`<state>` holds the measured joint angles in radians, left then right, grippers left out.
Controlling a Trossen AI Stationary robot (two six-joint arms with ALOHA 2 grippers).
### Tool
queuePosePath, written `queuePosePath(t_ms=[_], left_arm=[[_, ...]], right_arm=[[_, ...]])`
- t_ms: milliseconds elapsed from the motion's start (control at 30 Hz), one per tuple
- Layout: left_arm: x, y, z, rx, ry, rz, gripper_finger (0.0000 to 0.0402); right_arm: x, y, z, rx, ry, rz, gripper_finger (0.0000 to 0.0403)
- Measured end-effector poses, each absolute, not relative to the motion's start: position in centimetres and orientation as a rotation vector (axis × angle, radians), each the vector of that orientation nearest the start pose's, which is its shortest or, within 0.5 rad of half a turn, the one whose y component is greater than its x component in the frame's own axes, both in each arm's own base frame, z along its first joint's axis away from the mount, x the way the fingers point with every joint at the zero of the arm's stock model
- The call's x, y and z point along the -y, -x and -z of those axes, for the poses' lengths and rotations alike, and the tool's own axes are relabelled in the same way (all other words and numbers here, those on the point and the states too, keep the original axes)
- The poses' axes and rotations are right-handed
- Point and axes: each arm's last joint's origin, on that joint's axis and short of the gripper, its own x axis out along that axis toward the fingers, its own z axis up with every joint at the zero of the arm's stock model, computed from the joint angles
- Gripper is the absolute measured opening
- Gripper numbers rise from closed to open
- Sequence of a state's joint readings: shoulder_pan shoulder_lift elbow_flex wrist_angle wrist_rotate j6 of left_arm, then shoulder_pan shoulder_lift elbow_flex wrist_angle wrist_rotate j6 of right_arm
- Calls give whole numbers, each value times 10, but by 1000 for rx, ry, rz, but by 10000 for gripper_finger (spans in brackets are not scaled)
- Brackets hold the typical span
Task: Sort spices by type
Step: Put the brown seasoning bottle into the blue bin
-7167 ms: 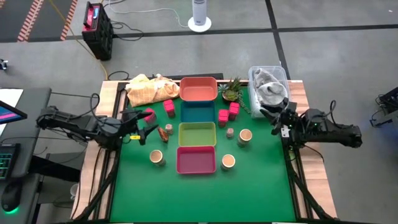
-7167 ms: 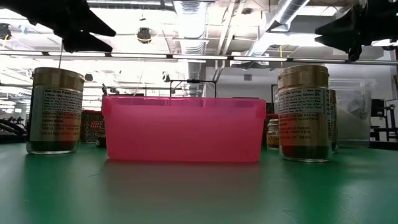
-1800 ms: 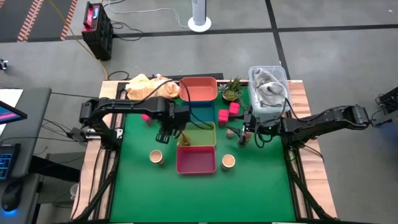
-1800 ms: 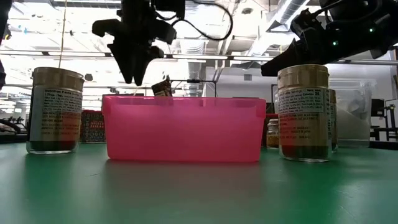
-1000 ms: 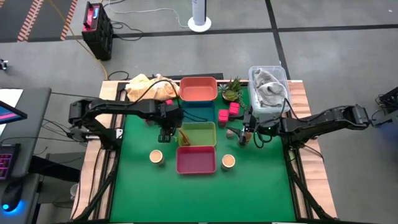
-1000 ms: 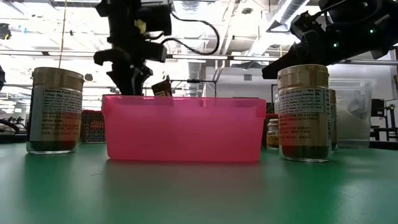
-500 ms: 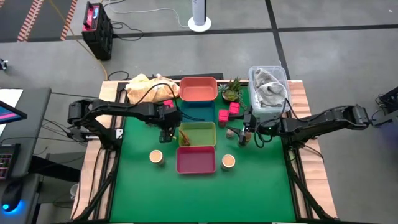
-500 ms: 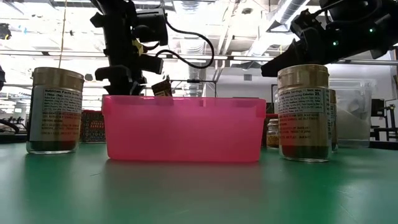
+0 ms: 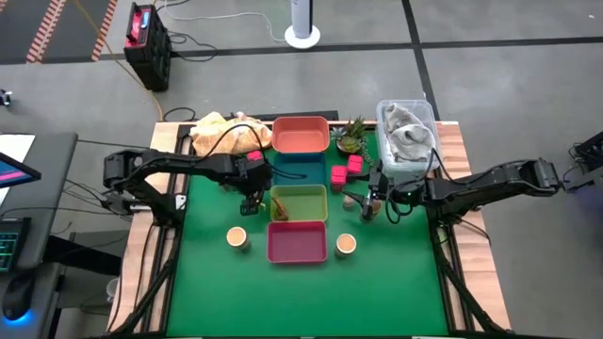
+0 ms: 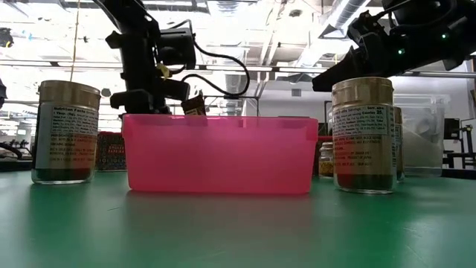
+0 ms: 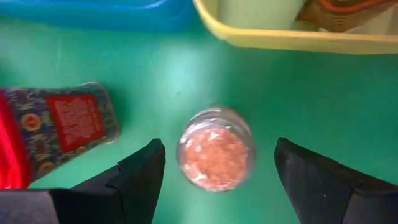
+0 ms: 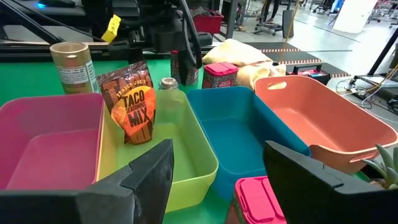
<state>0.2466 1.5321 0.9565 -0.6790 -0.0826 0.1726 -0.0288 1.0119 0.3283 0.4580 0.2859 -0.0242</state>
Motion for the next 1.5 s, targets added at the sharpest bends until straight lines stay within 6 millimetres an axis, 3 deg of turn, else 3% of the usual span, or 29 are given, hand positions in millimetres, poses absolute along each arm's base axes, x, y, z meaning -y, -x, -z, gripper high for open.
queuePosePath(t_ms=[233, 533, 700, 1267, 1500], left_arm=[[-71, -272, -190, -1267, -48, -170, 277], [-70, -273, -187, -1272, -24, -153, 168], [-70, -271, -191, -1307, -29, -140, 168], [-83, -291, -276, -1225, -169, -135, 168], [-104, -302, -287, -1085, -241, -193, 168]], right_arm=[[14, -201, -198, -230, 55, 310, 276], [14, -201, -198, -230, 55, 310, 276], [14, -201, -198, -230, 55, 310, 276], [14, -201, -197, -231, 53, 311, 276], [14, -201, -197, -226, 29, 313, 276]])
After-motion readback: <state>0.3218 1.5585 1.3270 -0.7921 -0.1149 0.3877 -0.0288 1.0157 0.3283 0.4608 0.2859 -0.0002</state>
